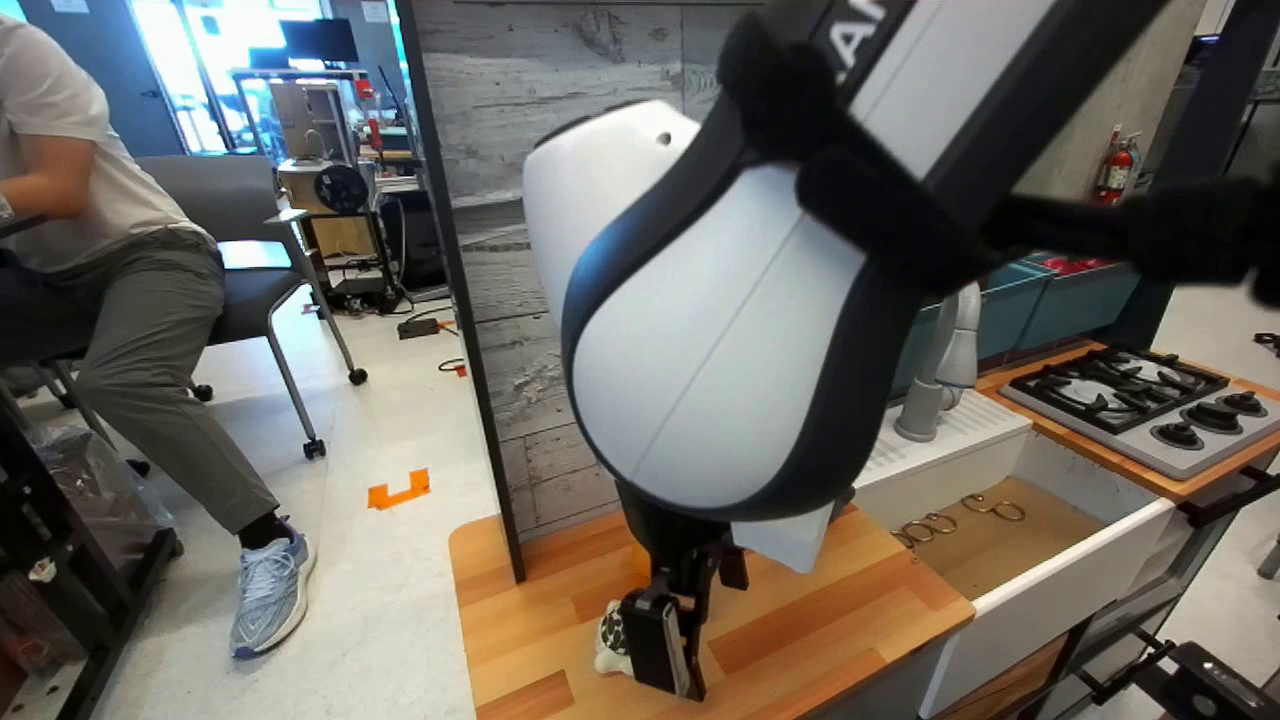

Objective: Move the teddy to the right

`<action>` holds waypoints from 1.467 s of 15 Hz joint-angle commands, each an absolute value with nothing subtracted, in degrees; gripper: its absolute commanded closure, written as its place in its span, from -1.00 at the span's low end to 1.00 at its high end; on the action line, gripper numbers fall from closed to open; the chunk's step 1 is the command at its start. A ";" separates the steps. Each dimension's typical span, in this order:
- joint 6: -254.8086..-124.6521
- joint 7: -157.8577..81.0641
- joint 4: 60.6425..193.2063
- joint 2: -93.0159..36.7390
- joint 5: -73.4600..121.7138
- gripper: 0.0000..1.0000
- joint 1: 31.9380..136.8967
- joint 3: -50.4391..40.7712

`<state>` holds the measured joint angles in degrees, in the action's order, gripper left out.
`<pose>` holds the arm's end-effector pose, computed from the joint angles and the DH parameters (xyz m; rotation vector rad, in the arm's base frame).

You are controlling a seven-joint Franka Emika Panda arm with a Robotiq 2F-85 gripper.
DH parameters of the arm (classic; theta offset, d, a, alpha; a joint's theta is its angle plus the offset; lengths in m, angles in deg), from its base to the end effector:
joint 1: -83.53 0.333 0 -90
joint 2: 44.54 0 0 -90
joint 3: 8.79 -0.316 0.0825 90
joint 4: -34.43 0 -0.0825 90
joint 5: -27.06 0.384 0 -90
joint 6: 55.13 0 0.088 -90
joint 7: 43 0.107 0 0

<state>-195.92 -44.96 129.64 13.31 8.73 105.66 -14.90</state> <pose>0.5501 0.2940 0.0060 2.7943 1.1091 -0.2643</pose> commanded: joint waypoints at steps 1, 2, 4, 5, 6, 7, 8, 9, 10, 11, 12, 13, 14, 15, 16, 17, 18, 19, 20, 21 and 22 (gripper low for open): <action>-197.27 -48.48 126.14 17.07 5.24 -1.00 107.60 -13.66; -197.69 -48.97 125.66 17.75 4.47 -1.00 107.92 -13.56; -198.88 -50.02 124.73 18.83 3.32 -1.00 108.32 -13.75; -199.56 -50.47 124.01 19.36 2.94 -1.00 108.53 -13.95; -200.87 -50.91 123.60 19.74 2.61 -1.00 108.72 -14.02; -201.42 -51.10 122.88 20.08 2.91 -1.00 108.64 -14.37; -202.05 -51.34 122.27 20.24 3.44 -1.00 108.48 -14.76; -202.58 -51.78 121.75 20.33 3.81 -1.00 108.28 -15.14; -203.04 -52.09 121.26 20.42 3.87 -1.00 108.26 -15.26; -203.30 -52.30 120.73 20.62 3.76 -1.00 108.38 -15.19; -203.66 -52.62 120.31 20.75 3.60 -1.00 108.48 -15.09; -203.73 -53.01 120.03 20.77 3.54 -1.00 108.56 -15.04; -203.37 -53.34 119.79 20.75 3.53 -1.00 108.66 -14.97; -203.00 -53.58 119.59 20.73 3.48 -0.50 108.78 -14.85; -203.75 -53.71 120.01 20.97 3.20 -0.45 108.82 -14.57; -203.85 -53.86 120.00 21.19 3.12 -0.31 108.85 -14.45; -203.64 -53.99 119.89 21.41 3.12 -0.16 108.88 -14.36; -203.58 -54.10 119.83 21.68 3.06 0.02 108.89 -14.22; -203.55 -54.24 119.89 21.94 3.03 0.16 108.84 -14.12; -203.50 -54.23 119.81 22.23 2.97 0.33 108.91 -13.91; -203.47 -54.27 119.83 22.17 2.92 0.45 109.04 -13.95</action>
